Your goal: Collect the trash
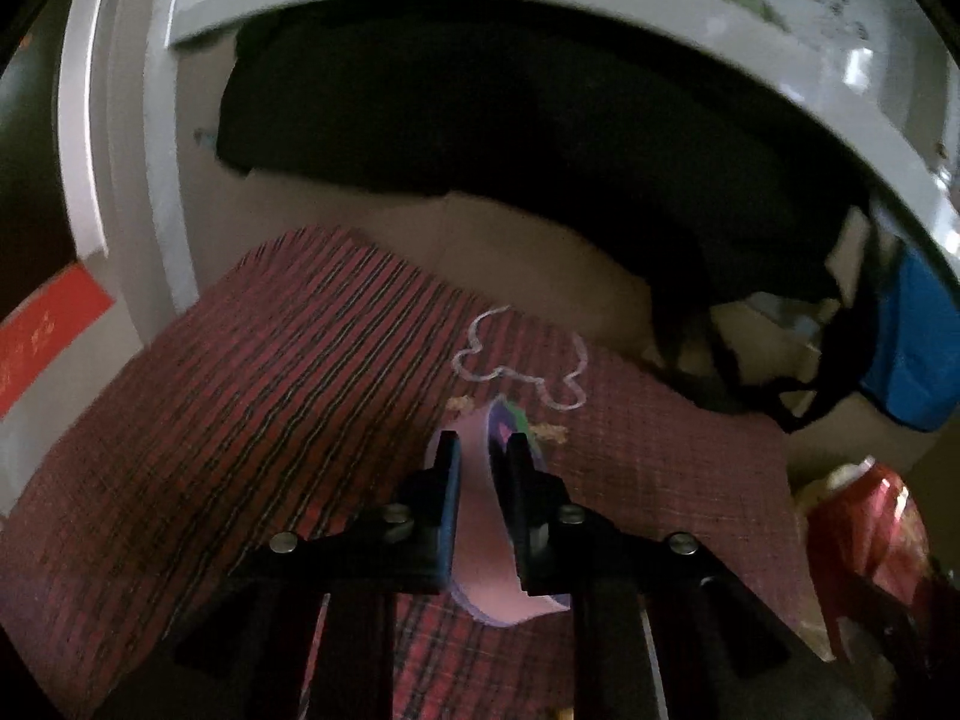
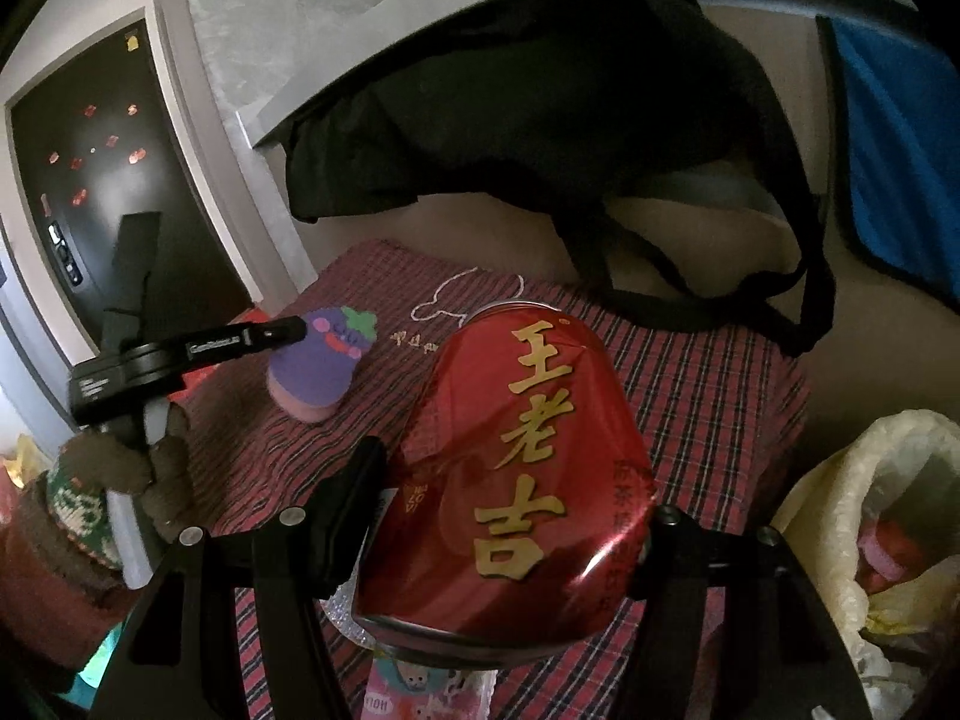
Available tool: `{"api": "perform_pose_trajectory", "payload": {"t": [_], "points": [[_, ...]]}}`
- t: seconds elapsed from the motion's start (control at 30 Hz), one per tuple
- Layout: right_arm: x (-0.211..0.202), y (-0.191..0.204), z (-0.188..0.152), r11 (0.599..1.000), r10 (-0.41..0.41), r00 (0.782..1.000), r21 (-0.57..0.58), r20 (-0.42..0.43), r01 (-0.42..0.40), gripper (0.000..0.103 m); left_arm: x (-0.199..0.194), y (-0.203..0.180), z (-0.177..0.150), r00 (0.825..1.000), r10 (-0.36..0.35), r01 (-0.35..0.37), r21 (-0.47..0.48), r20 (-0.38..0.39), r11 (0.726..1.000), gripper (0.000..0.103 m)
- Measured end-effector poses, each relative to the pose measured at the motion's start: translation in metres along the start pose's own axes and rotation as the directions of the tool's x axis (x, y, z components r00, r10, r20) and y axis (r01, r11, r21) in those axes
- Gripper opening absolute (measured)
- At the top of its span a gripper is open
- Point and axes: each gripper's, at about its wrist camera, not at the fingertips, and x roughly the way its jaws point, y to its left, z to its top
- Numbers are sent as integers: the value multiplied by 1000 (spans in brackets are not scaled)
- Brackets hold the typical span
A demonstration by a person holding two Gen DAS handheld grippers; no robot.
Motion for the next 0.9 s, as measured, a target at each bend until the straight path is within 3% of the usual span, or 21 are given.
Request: {"api": "perform_pose_trajectory", "payload": {"t": [0.27,0.43,0.47,0.7,0.8,0.9], "points": [[-24,-9,11,999,-37,998,-19,55,38,62,-51,-42,8,992,-63,52,96,112,994,14],[-56,-28,22,996,-91,988,-14,122,93,62,-79,-83,14,976,-150,130,132,156,983,12],[-65,-34,23,994,-107,985,-13,137,110,61,-82,-93,15,972,-171,150,138,159,979,8],[-132,-93,17,967,-253,942,30,220,253,62,-87,-190,5,934,-324,284,244,147,927,5],[-151,-124,7,953,-302,928,80,219,291,62,-69,-220,4,931,-347,308,267,111,913,3],[-162,-152,-4,946,-316,926,145,205,290,62,-53,-226,9,938,-338,308,254,81,917,3]]}}
